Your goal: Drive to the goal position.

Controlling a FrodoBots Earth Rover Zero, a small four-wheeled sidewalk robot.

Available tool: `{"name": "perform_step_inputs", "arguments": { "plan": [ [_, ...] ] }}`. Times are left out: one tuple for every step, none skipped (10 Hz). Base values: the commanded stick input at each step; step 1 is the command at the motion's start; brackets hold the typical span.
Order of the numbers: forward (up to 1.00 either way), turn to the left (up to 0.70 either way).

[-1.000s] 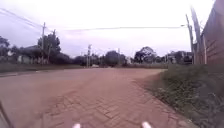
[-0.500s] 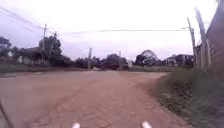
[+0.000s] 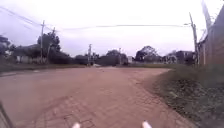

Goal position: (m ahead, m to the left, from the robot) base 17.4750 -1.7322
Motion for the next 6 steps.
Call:
{"name": "perform_step_inputs", "arguments": {
  "plan": [
    [0.70, 0.03],
    [0.70, 0.10],
    [0.70, 0.08],
    [0.70, 0.08],
    [0.70, 0.06],
    [0.70, 0.00]
  ]
}}
